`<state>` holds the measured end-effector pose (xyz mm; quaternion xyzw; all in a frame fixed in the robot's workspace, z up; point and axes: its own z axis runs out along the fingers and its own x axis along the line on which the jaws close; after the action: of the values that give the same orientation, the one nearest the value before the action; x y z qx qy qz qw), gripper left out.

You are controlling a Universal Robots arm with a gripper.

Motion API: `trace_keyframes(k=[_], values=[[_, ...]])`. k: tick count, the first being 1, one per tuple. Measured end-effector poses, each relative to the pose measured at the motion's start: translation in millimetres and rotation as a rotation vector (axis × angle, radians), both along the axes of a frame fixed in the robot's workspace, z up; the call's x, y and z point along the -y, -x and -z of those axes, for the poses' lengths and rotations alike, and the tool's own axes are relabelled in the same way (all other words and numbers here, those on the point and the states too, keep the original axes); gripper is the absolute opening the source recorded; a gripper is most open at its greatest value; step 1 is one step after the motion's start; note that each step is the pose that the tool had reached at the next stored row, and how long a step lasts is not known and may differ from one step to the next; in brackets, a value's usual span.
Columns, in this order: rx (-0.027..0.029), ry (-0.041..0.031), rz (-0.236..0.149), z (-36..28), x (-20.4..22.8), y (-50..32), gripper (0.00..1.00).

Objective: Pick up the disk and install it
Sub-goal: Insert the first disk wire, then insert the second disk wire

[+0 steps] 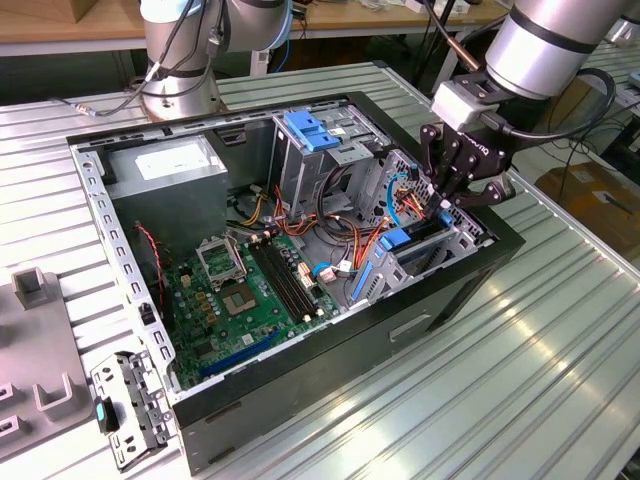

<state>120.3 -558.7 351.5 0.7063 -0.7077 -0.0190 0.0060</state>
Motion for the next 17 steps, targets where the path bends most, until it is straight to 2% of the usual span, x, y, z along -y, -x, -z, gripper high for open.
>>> trace_keyframes(k=[10, 17], values=[[0.0000, 0.0001, 0.000, -0.6, 0.0, 0.1, 0.11], [0.0000, -0.0003, 0.000, -1.9, 0.3, 4.8, 0.11]])
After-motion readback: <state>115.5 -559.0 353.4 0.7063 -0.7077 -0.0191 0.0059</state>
